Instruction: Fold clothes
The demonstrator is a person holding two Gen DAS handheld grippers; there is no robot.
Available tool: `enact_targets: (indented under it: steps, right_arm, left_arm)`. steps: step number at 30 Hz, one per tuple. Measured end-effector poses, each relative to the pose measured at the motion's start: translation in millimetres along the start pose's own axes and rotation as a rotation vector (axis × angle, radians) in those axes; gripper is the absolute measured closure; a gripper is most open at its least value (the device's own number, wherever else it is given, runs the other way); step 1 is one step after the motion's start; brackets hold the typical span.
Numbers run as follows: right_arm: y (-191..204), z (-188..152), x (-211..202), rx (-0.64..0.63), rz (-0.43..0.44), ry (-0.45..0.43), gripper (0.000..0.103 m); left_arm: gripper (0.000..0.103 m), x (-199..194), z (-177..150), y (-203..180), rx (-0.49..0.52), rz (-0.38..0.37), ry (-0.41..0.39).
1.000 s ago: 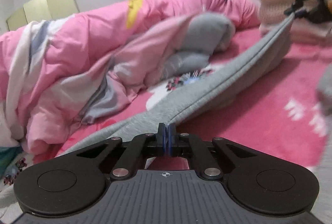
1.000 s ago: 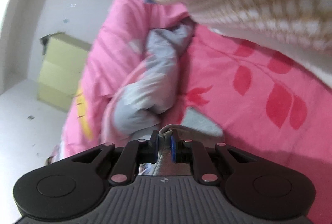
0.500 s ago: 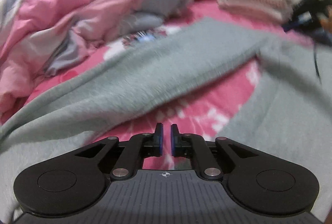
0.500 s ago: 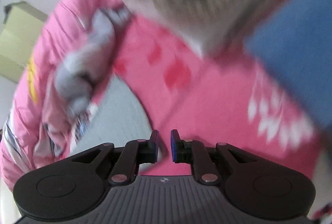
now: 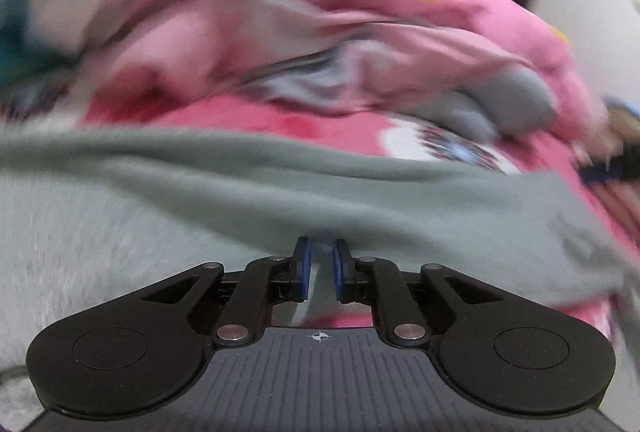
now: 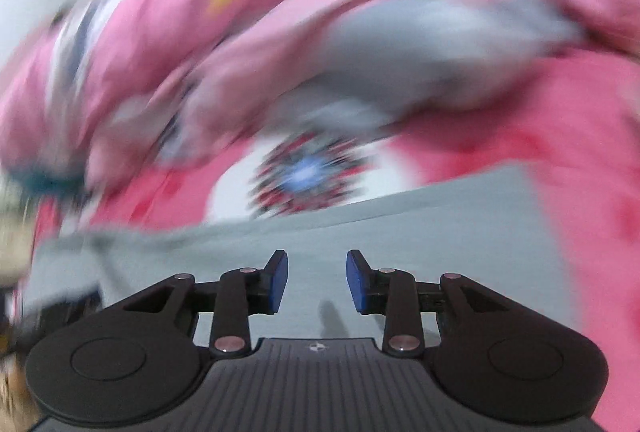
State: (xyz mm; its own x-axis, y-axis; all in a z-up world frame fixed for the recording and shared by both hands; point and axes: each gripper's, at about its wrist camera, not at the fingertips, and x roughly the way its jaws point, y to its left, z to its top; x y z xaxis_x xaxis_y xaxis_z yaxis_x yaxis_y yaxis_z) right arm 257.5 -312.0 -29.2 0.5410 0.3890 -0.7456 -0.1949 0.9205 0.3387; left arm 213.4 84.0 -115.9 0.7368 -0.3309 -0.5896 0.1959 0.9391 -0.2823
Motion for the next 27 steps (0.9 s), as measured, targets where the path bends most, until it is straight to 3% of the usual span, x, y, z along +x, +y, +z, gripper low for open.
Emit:
enact_targets:
  steps: [3, 5, 8, 11, 17, 20, 23, 27]
  right_arm:
    - [48.4, 7.8, 60.6, -0.139, 0.040, 0.131, 0.068]
    - [75.1, 16.8, 101.6, -0.212, 0.031, 0.170, 0.070]
    - [93.9, 40.6, 141.3, -0.266, -0.051, 0.079, 0.071]
    - [89.5, 66.2, 152.5, -0.178, -0.191, -0.024, 0.070]
    - [141.5, 64.7, 114.3, -0.255, 0.043, -0.027, 0.069]
    - [193.3, 57.1, 117.8, -0.395, 0.208, 0.038, 0.069]
    - [251.5, 45.3, 142.2, -0.535, 0.344, 0.131, 0.069]
    - [303.6, 42.9, 205.2, -0.543, 0.359, 0.221, 0.070]
  left_arm:
    - [0.092, 3.6, -0.4, 25.1, -0.129, -0.054, -0.007]
    - [0.092, 1.4, 0.7, 29.7, -0.143, -0.061, -0.020]
    - [0.092, -2.2, 0.2, 31.4, -0.145, -0.060, -0.027]
    - [0.092, -10.2, 2.4, 36.3, -0.150, -0.035, -0.053]
    - [0.092, -32.3, 10.0, 67.8, -0.309, 0.152, -0.153]
    - [0.092, -41.9, 11.0, 90.8, -0.426, 0.255, -0.199]
    - [0.092, -46.2, 12.8, 102.2, -0.460, 0.300, -0.221]
    - [0.090, -51.3, 15.5, 116.1, -0.497, 0.357, -0.248]
